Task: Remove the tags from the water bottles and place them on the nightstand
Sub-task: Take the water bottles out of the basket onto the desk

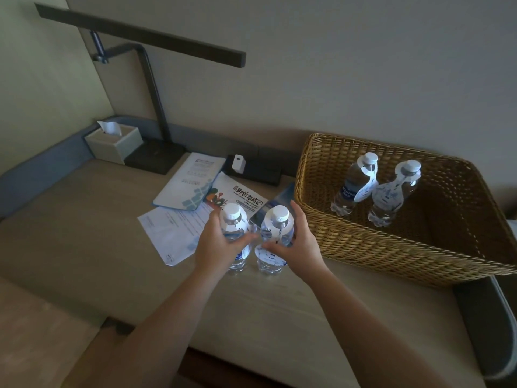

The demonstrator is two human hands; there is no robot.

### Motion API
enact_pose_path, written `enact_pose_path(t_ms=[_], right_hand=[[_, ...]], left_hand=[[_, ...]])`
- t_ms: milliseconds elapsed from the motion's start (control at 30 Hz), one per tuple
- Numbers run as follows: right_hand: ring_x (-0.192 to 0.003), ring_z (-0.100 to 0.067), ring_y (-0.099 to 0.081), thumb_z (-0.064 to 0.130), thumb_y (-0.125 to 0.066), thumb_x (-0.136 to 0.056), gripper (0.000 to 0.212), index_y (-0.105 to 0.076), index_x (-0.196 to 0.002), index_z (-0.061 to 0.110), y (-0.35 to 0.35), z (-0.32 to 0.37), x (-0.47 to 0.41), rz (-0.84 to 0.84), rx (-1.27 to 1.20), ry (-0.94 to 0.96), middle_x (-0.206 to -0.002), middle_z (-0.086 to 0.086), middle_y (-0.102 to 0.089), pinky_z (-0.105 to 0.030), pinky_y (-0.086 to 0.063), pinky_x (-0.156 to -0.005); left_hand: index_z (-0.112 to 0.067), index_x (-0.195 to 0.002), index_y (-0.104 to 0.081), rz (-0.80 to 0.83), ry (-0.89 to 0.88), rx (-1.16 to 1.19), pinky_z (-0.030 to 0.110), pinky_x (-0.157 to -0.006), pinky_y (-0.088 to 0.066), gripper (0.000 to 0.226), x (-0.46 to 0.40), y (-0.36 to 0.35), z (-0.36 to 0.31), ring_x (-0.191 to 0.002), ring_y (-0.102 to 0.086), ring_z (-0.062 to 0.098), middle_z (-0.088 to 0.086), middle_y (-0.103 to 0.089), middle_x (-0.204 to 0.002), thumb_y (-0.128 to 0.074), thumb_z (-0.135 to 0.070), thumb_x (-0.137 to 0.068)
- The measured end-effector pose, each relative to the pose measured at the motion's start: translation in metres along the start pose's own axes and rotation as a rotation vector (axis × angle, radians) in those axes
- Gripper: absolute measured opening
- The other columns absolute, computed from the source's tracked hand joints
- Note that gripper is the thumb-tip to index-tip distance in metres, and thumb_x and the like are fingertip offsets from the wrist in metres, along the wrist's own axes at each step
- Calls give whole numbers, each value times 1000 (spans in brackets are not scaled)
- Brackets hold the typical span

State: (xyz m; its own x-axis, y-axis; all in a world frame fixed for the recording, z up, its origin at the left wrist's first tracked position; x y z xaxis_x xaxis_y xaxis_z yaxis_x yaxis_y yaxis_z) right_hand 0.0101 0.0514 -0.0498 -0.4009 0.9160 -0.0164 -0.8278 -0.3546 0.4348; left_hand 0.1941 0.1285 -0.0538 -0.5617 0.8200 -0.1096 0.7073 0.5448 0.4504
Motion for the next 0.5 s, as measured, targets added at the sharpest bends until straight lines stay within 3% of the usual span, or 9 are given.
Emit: enact_pose_path(t_ms=[167,233,400,500], right_hand=[[-121,-1,-45,40,-88,-60,115,-14,-148,40,3,5,-1,34,19,16,-138,17,-46,-12,-37,-89],[-124,-5,-46,41,-86,-60,114,-13,-148,38,8,9,-1,41,32,34,-142,10,-47,-16,-38,-92],[-125,-11,-48,47,-79,-65,105,-15,-147,40,46,24,-1,-50,-1,60,-143,3,-44,-29,-48,-96],[-113,-8,-56,41,-77,-74,87,-25,-143,39,83,26,-1,-157,-15,64,-131,7,-50,-24,-52,-86]], left_hand=[[-28,-135,-36,39,9,122,31,-98,-45,89,1,3,-5,-124,-48,12,-7,-51,-134,-87,-39,-63],[-28,-140,-33,47,-17,113,33,-100,-44,91,-1,8,-15,-128,-46,14,-4,-46,-139,-85,-38,-66],[-26,-141,-36,-20,-216,-29,1,-84,-30,78,-10,27,-70,-122,-38,0,-8,-41,-138,-76,-40,-76],[-22,-140,-40,9,-334,-29,1,-89,-27,70,-15,16,-115,-123,-38,-2,-9,-44,-140,-72,-40,-80]])
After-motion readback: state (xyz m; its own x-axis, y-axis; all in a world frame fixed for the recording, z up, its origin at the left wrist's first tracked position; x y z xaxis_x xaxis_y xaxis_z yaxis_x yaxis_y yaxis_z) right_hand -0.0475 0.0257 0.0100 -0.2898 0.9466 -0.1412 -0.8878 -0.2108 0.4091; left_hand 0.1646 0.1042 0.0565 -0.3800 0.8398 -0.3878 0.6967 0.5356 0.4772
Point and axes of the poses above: each hand's wrist, its own x-axis away from the middle knuckle, its own y-axis out of the back of the hand, z = x × y, the point moved 8 cm from there along -x, towards the middle knuckle
